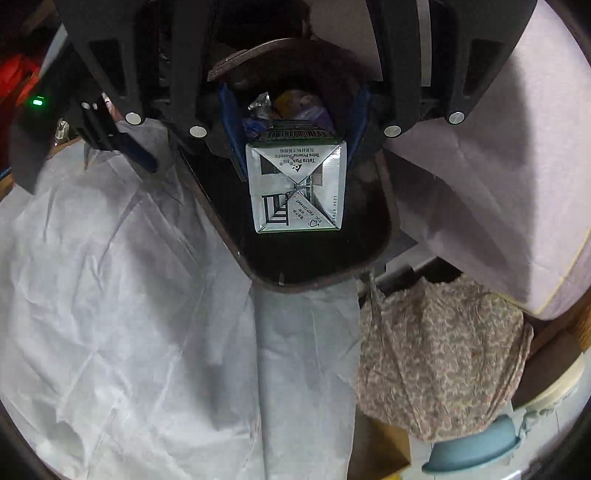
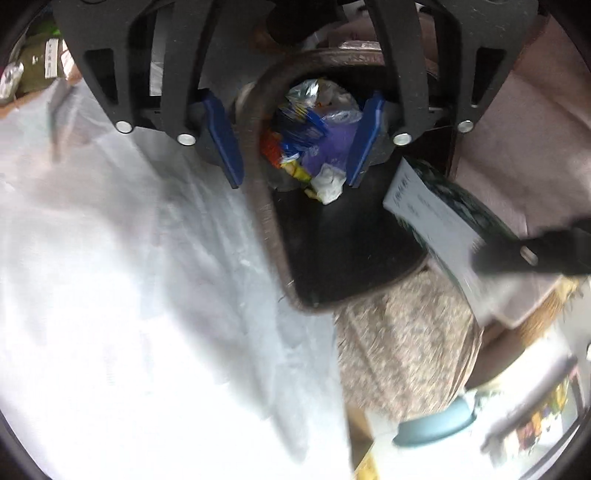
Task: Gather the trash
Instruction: 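Carry the carton and chip bag over the bin and release both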
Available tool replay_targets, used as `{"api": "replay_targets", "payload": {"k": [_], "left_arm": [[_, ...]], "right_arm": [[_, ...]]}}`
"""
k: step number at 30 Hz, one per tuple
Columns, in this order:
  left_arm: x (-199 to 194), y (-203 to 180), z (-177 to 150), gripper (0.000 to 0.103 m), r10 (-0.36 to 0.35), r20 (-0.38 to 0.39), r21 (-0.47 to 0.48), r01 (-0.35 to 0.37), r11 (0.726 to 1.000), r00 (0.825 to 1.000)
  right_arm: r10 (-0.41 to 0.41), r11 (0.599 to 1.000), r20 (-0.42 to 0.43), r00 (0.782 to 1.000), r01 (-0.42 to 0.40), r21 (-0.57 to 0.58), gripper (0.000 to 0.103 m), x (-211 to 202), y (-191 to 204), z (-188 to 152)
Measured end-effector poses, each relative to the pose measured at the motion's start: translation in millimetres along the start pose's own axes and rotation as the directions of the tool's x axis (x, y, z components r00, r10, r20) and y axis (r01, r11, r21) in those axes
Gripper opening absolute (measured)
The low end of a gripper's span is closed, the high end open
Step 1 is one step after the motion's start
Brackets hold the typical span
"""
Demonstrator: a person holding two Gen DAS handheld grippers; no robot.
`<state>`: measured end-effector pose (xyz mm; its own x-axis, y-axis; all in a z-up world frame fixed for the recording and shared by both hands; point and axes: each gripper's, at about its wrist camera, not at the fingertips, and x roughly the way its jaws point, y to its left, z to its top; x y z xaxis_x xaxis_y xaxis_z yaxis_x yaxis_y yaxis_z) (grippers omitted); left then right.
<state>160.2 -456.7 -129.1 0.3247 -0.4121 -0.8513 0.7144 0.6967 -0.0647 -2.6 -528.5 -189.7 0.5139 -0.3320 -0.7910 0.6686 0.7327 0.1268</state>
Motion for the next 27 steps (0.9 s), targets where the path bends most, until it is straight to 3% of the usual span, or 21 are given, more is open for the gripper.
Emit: {"api": "replay_targets", "payload": {"k": [8,10,15,20,27], "left_arm": [[22,-2,-9,0.050,-0.007,-0.067,0.002,0.007,1.000,0.998],[23,-1,-8,0.060,-0.005,-0.067,0.001,0.005,1.000,0.998],[14,-2,-6,0.073,-0.008,-0.022,0.014,0.008,1.000,1.000],[4,-2,-5,0.074,-0.019,-0.006,0.019,0.019,1.000,1.000],[-53,7,-6,0.084,-0.043,0.094,0.043,0.039,0.998,0.995]], "right_arm": [[-0.068,0.997,0.041,0.997,0.066,0.032,0.064,-21,-19,0],[-0.071,0.997,0.048,0.996,0.069,0.035,0.065,-23,-21,1],[-0.090,0.996,0.060,0.994,0.089,0.024,0.067,-27,-21,3],[-0.085,0.996,0.075,0.994,0.083,0.024,0.067,-33,-20,7],[-0.047,0.999,0.086,0.995,0.045,0.024,0.067,-45,-9,13]]}}
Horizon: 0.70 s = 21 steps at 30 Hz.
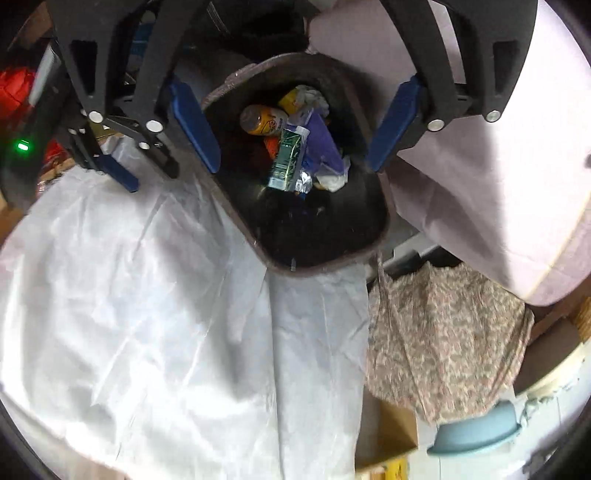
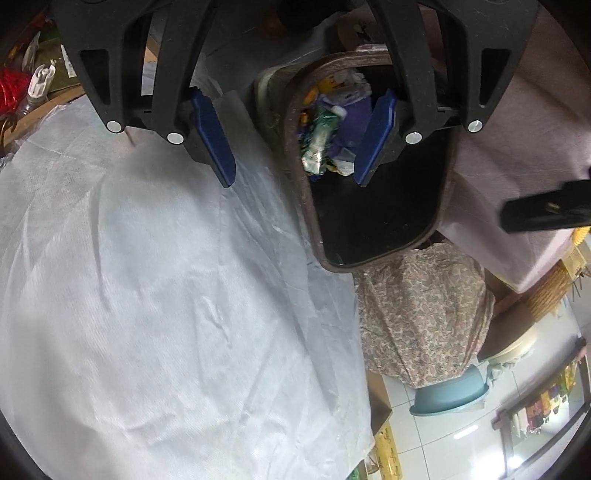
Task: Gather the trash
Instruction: 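Carry the carton and chip bag over the bin and release both, then grasp the yellow mesh net with the left tool while the right tool grasps the green scraps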
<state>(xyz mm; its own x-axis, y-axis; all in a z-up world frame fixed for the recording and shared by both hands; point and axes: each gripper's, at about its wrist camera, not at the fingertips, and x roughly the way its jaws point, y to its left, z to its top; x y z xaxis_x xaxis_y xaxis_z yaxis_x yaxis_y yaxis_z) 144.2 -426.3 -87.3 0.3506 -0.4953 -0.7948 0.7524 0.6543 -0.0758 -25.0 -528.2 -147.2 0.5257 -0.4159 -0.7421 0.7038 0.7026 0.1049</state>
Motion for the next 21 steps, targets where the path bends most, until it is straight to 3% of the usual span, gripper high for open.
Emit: {"api": "replay_targets", "payload": {"k": [5,11,17,21], "left_arm": [[-48,26,-10,0.088,-0.001,0.068,-0.022,0.002,1.000,0.998],[-93,67,-33,0.091,0.063,0.128,-0.045,-0.057,0.997,0.990],[-131,136,-59,0.092,0.195,0.155,-0.132,-0.175,0.976,0.969],[-157,203,-68,0.092,0.320,0.153,-0.250,-0.277,0.928,0.935]], "right_arm": [[0.059,0.998,-0.004,0.998,-0.059,-0.024,0.067,-10,22,8],[0.187,0.977,-0.020,0.982,-0.188,-0.100,0.067,-29,70,16],[0.372,0.905,-0.053,0.927,-0.374,-0.203,0.078,-53,140,28],[0.436,0.862,-0.079,0.897,-0.441,-0.249,0.078,-64,174,34]]}}
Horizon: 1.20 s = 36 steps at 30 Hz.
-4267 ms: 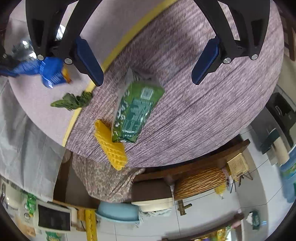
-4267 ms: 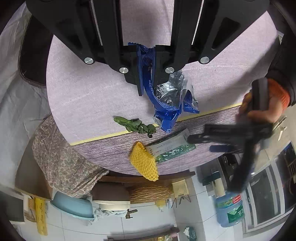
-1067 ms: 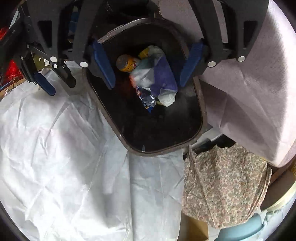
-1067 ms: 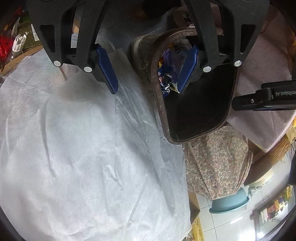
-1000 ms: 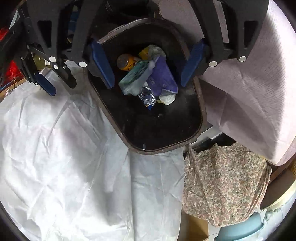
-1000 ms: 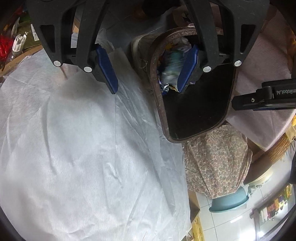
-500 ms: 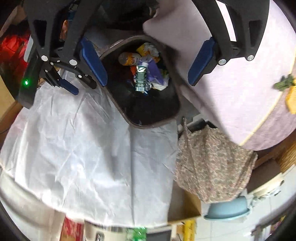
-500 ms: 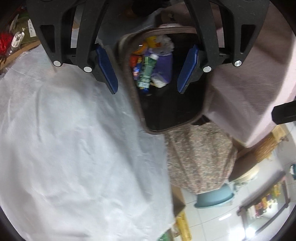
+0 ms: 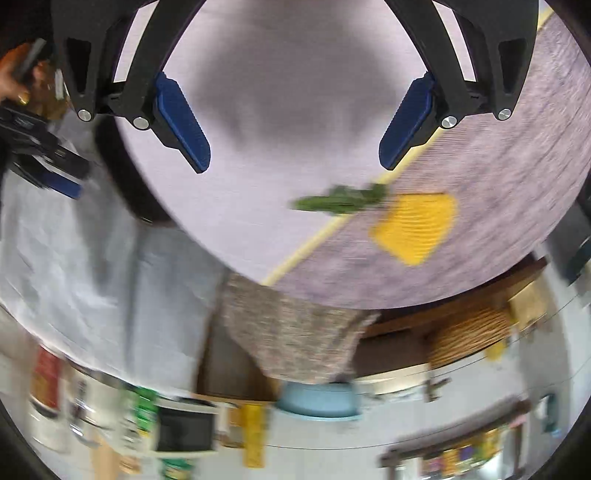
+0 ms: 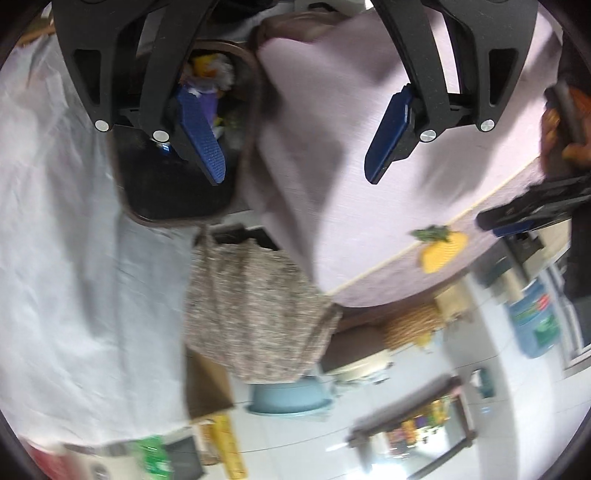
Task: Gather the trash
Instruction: 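Grasp the yellow mesh net with the left tool while the right tool grasps the green scraps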
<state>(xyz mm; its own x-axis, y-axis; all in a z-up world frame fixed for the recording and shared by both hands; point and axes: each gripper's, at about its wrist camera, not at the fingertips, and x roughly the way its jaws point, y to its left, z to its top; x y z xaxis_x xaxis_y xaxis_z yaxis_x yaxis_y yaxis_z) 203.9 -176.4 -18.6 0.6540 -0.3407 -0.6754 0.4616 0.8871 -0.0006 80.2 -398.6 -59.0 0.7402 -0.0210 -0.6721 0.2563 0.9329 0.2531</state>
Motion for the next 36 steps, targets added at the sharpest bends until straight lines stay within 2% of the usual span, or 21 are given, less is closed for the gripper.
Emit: {"api": "replay_targets", "payload": {"k": [4,6,10,15,17,19,20,21,23,25,28,32,36], "left_arm": [[10,65,10,0.091,0.082,-0.009,-0.131,-0.083,0.988,0.997],[19,84,14,0.090,0.106,-0.030,-0.149,-0.109,0.983,0.994],[42,108,21,0.086,0.112,-0.068,-0.151,-0.122,0.981,0.991],[73,116,32,0.080,0.073,-0.105,-0.167,-0.090,0.982,0.992],[84,116,35,0.074,0.073,-0.122,-0.170,-0.093,0.981,0.990],[91,117,35,0.054,0.060,-0.140,-0.176,-0.085,0.981,0.988],[95,115,34,0.048,0.050,-0.149,-0.181,-0.077,0.980,0.988],[98,114,33,0.035,0.035,-0.159,-0.183,-0.064,0.981,0.987],[98,110,30,0.030,0.038,-0.159,-0.167,-0.065,0.984,0.987],[94,108,30,0.014,0.038,-0.149,-0.163,-0.063,0.985,0.988],[80,113,28,0.010,0.006,-0.135,-0.203,-0.034,0.979,0.991],[49,117,24,0.009,0.008,-0.080,-0.208,-0.024,0.978,0.997],[24,120,20,0.009,-0.005,-0.041,-0.218,-0.005,0.976,0.999]], "right_arm": [[0.035,0.998,-0.015,0.999,-0.036,-0.052,0.078,5,28,7],[0.045,0.995,-0.029,0.999,-0.047,-0.084,0.078,10,41,10],[0.066,0.987,-0.061,0.996,-0.074,-0.144,0.078,18,64,15],[0.084,0.972,-0.092,0.992,-0.102,-0.212,0.078,28,88,19],[0.084,0.965,-0.098,0.992,-0.105,-0.239,0.078,32,98,20],[0.086,0.959,-0.108,0.990,-0.112,-0.261,0.078,37,105,21],[0.090,0.955,-0.116,0.989,-0.119,-0.273,0.078,40,109,23],[0.093,0.951,-0.123,0.988,-0.124,-0.282,0.078,44,113,25],[0.102,0.942,-0.141,0.985,-0.141,-0.304,0.078,54,122,31],[0.113,0.933,-0.163,0.980,-0.161,-0.321,0.078,65,130,37],[0.132,0.920,-0.203,0.970,-0.196,-0.338,0.078,83,145,45],[0.157,0.903,-0.264,0.952,-0.247,-0.352,0.078,112,162,56],[0.106,0.884,-0.304,0.947,-0.230,-0.407,0.074,148,178,63]]}}
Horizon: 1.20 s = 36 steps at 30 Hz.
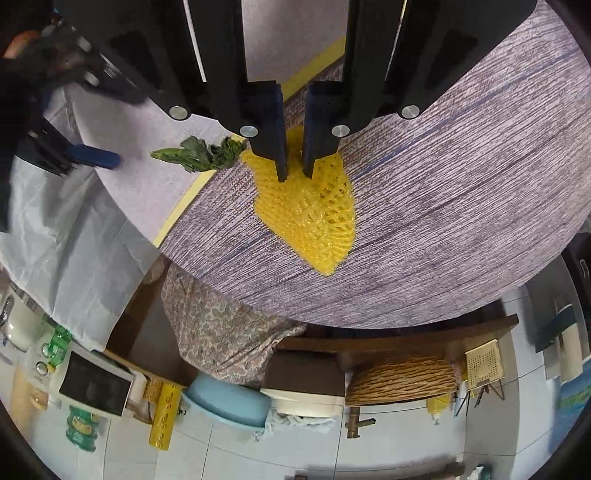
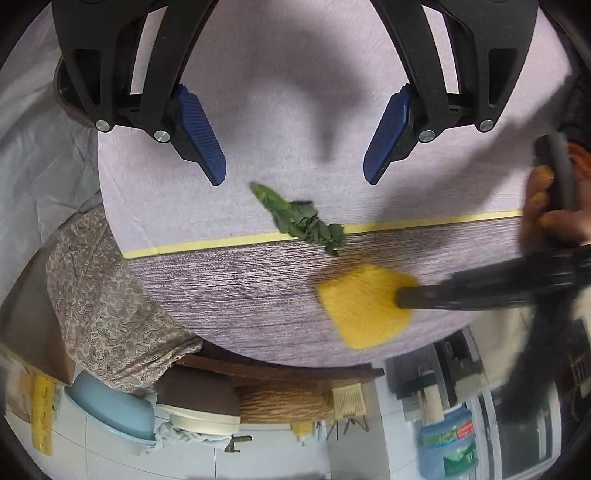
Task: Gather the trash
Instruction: 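Grasp the yellow mesh net with the left tool while the right tool grasps the green scraps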
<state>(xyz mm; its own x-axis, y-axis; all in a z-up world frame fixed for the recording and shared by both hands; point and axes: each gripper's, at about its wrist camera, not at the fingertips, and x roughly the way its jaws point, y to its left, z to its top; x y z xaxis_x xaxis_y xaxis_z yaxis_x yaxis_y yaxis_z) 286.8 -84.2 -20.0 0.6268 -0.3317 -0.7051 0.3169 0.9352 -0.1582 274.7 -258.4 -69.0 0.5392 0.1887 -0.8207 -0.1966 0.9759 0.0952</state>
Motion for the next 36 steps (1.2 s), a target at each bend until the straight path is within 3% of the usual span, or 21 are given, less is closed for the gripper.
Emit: {"api": "replay_targets", "payload": {"k": [4,14,19,22,25,36], "left_arm": [[-16,2,-6,0.009,0.018,0.032,0.029,-0.019,0.999,0.999],[-34,16,-16,0.009,0.029,0.058,0.022,-0.031,0.999,0.998],[-38,21,-21,0.009,0.026,0.057,0.005,-0.027,1.000,0.998],[-41,21,-25,0.009,0.026,0.056,0.001,-0.026,1.000,0.998],[-45,19,-30,0.009,0.024,0.057,0.001,-0.024,1.000,0.998],[-63,3,-50,0.009,0.005,0.065,0.003,-0.005,1.000,0.998]], "right_arm": [[-0.017,1.000,-0.044,0.999,0.016,-0.014,0.063,26,-5,11],[-0.039,0.999,-0.075,0.996,0.036,-0.041,0.056,47,-7,11],[-0.043,0.995,-0.068,0.997,0.037,-0.088,0.036,45,5,11],[-0.024,0.997,-0.074,0.997,0.018,-0.075,0.018,43,7,10],[-0.037,0.996,-0.080,0.996,0.030,-0.082,0.009,40,13,6],[0.000,1.000,-0.001,1.000,0.000,-0.001,0.008,-8,17,-22]]}}
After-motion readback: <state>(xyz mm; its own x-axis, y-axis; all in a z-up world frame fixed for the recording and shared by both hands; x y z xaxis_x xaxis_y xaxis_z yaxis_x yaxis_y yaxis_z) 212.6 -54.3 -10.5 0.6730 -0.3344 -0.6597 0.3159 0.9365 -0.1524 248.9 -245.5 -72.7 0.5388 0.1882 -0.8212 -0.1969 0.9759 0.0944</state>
